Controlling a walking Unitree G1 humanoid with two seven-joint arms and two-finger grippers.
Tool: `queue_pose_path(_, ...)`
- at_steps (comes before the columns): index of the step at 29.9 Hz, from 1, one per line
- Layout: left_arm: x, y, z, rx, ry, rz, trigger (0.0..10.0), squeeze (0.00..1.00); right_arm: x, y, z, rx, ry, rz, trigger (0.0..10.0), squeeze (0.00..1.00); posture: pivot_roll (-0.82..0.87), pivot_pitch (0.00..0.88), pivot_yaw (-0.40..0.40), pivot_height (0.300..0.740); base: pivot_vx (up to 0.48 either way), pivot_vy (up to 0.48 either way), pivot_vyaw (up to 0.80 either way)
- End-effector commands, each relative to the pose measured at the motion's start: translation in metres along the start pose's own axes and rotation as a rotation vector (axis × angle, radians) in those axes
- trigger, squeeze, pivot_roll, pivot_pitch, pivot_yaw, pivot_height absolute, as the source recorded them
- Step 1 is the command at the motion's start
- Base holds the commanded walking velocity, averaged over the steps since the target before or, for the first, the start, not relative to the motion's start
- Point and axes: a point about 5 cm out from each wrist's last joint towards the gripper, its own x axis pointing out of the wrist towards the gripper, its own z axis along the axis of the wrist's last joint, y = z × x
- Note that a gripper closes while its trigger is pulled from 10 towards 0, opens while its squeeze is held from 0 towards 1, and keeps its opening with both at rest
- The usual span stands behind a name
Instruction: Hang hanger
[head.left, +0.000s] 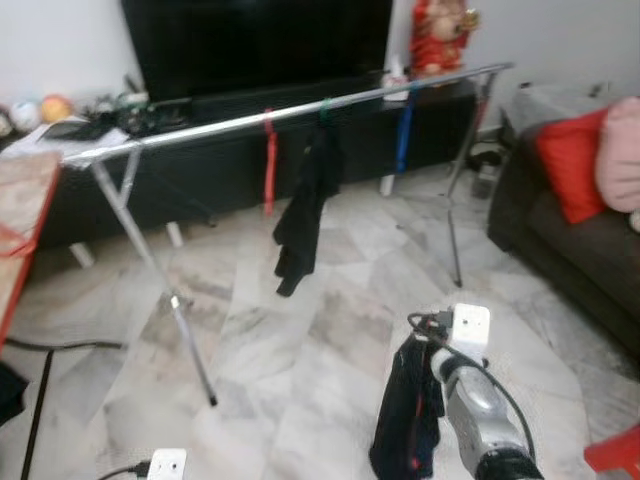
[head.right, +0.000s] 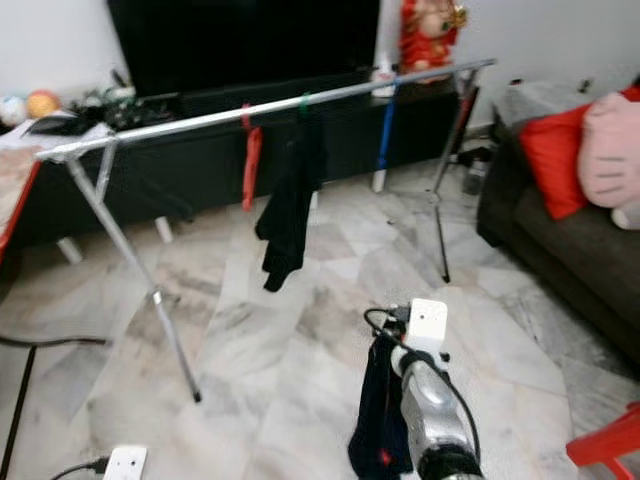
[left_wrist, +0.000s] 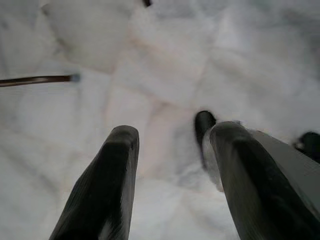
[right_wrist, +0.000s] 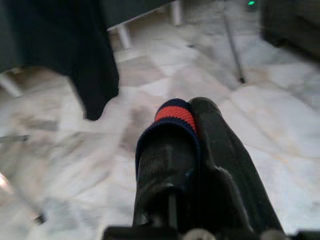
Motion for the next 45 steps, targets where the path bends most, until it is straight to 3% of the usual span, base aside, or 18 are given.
queue_pose_path(1,-0.0009,0.0114,-0.0038,0.009,0.016,0.025,10.0,0.0,0.005,0.0158,0.0131,0.016,-0.061,0.035,10.0,0.0,-0.03,0.0,0.003,0.74,0.307,0.0,0.0)
queue_pose_path(45,-0.0003,0.0106,-0.001,0.004,0.012,0.024,10.0,0.0,0.0095,0.0217,0.0187,0.029,-0.087,0.053,10.0,0.0,-0.02,0.0,0.002,0.74,0.31,0.0,0.0)
